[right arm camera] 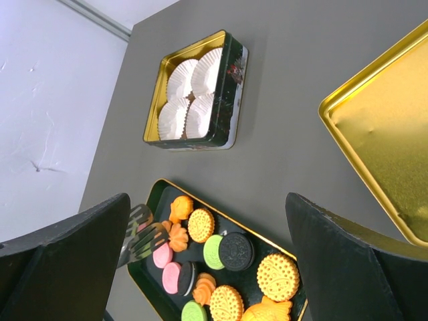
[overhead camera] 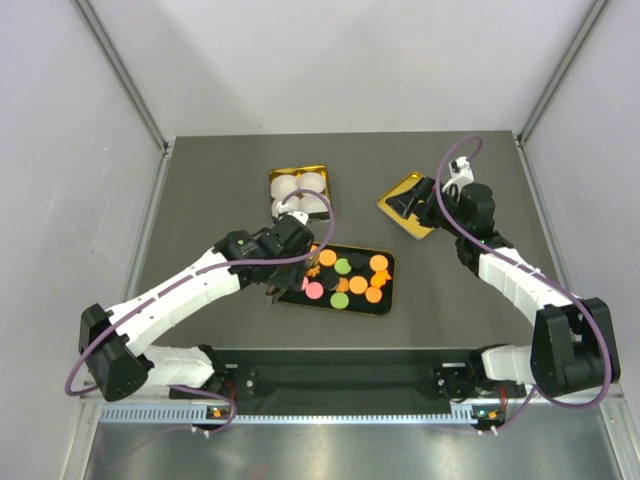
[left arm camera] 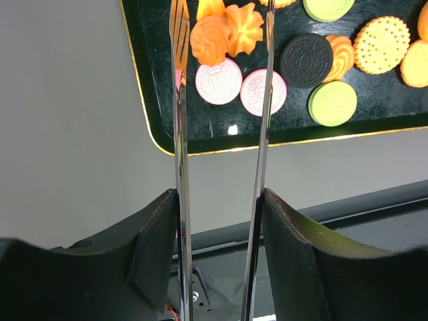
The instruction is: Pack the cookies
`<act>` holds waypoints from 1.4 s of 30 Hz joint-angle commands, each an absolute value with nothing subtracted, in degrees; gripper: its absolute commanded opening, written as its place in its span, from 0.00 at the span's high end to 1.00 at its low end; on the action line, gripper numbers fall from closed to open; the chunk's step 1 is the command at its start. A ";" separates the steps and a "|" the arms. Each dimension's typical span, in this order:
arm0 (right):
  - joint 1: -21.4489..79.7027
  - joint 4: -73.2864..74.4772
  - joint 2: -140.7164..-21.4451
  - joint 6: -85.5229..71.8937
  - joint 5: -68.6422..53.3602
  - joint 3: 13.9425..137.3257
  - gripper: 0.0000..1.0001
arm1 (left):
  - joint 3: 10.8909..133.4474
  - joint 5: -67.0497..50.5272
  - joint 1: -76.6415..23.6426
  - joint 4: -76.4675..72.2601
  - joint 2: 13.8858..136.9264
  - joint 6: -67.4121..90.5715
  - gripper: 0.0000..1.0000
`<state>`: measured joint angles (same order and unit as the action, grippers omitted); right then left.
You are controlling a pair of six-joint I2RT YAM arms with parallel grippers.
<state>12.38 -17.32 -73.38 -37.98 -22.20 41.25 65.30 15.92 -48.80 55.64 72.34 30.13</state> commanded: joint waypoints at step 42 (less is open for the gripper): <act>13.27 -19.25 -73.57 -37.70 -23.03 43.59 0.00 | 60.29 18.46 -48.87 55.02 71.89 32.25 0.50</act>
<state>12.67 -17.32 -73.67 -38.04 -22.37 41.25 61.06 17.61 -48.80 55.70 72.36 31.64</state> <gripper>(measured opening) 0.996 0.514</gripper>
